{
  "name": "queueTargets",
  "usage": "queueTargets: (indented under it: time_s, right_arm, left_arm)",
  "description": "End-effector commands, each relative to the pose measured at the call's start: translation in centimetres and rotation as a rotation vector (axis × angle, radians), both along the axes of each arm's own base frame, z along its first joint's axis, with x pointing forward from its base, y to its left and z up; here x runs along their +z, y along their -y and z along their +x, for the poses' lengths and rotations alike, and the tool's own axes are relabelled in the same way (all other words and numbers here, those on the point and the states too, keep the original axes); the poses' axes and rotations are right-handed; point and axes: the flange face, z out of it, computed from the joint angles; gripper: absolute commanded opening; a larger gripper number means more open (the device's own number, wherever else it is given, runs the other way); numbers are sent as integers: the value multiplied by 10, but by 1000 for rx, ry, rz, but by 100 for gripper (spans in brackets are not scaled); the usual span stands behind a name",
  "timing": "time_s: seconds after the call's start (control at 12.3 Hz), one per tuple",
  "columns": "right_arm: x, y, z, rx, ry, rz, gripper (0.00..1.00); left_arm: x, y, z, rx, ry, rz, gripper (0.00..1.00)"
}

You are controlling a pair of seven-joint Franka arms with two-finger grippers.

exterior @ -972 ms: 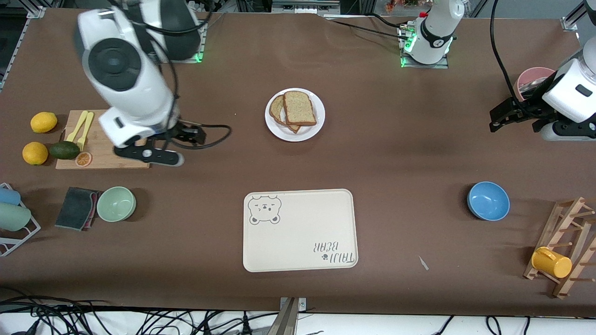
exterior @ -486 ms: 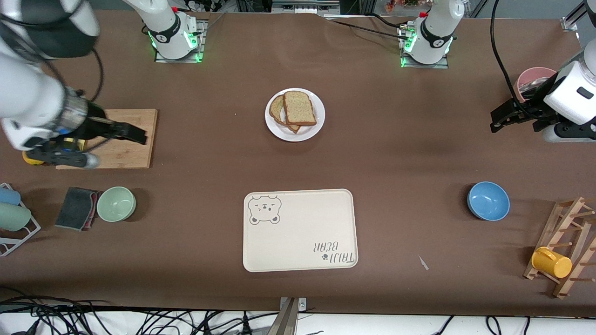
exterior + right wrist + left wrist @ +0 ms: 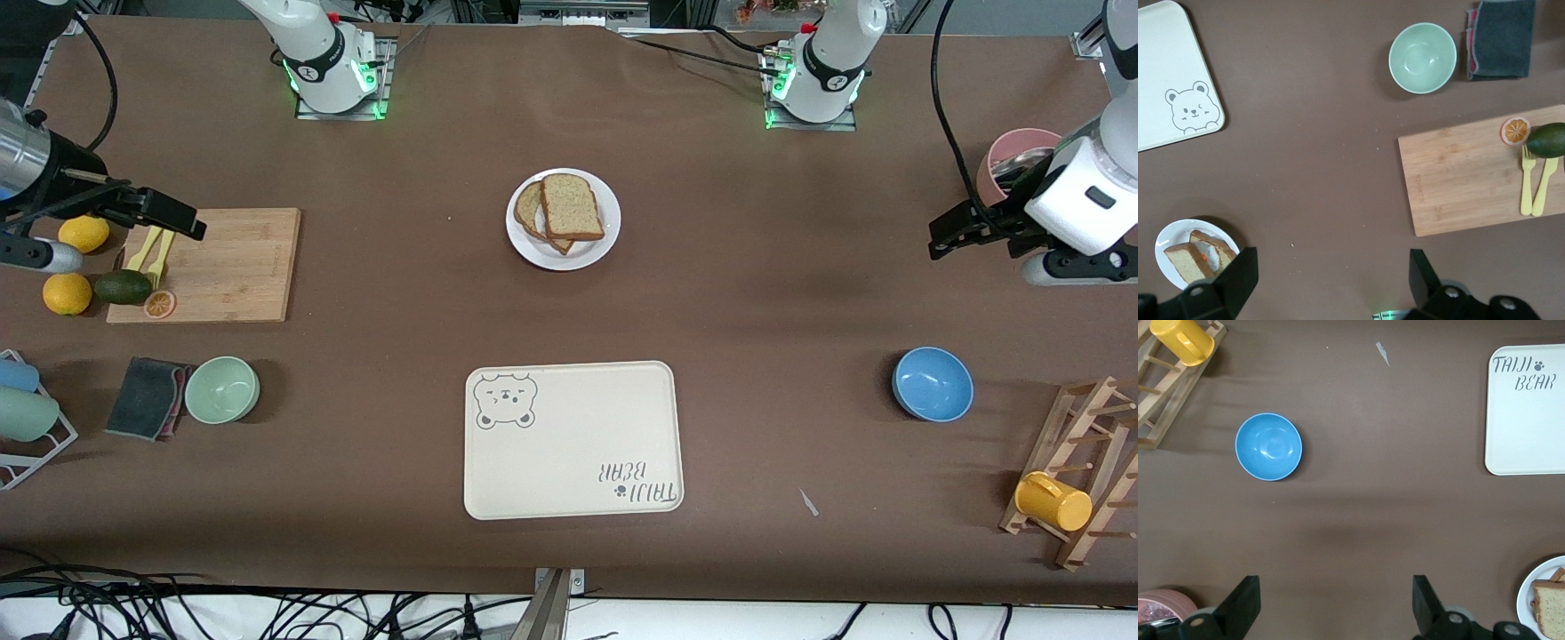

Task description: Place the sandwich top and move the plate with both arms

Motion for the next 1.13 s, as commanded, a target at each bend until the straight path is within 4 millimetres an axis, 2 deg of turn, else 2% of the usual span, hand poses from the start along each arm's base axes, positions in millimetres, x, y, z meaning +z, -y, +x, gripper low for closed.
queueTargets:
  time_s: [0.0, 0.16, 0.41, 0.57, 0.73, 0.89, 1.05]
  right_arm:
    - [4, 18, -13, 44, 31, -17, 100]
    - [0, 28, -10, 127, 37, -44, 100]
    - [0, 23, -9, 160, 43, -75, 100]
    - [-8, 26, -12, 175, 23, -118, 100]
    - [-16, 28, -11, 179, 10, -118, 100]
    - [-14, 29, -4, 187, 9, -113, 100]
    - [-19, 19, -3, 176, -1, -98, 100]
  left_arm:
    - [-19, 7, 11, 23, -35, -29, 100]
    - [-45, 6, 25, 76, -27, -32, 100]
    - [-90, 18, 8, 77, -20, -51, 100]
    - [-110, 27, -4, 138, -29, -169, 100]
    - [-121, 28, -12, 174, -5, -187, 100]
    - [-121, 30, -11, 175, 14, -199, 100]
    - [-142, 50, -14, 197, 35, -279, 100]
